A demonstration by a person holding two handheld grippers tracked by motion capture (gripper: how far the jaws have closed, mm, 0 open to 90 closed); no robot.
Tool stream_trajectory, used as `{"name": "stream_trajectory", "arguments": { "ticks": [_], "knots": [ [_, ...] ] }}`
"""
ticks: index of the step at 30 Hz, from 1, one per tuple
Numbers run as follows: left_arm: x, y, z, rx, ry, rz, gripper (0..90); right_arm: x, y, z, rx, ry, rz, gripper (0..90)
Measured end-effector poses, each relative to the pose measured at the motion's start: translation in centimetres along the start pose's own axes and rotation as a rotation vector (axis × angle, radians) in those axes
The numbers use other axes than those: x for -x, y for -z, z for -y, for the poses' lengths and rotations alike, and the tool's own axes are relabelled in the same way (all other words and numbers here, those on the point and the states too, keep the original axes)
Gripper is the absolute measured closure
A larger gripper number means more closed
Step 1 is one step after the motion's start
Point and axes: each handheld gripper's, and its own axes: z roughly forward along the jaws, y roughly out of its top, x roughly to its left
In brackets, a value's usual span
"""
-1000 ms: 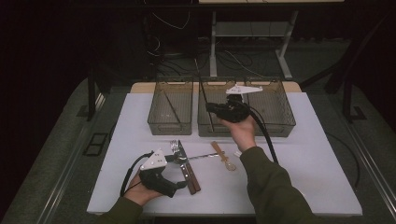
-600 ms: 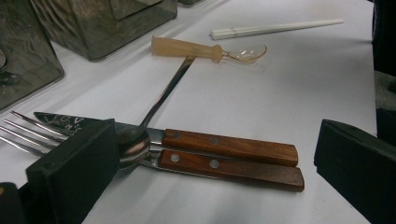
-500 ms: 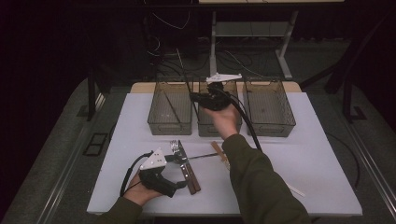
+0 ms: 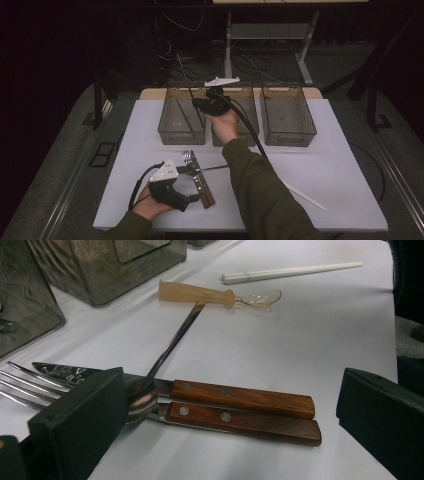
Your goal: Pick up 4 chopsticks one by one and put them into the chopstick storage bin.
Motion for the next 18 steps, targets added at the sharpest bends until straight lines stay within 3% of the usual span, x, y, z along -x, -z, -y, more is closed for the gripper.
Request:
{"name": "stream_trajectory", "arguments": {
  "ticks": [18],
  "knots": [
    [0.0,0.0,0.0,0.005,0.001,0.004,0.0,-0.3,-4.0,3.1,-0.181,0.024,0.069,85.2]
  ]
}}
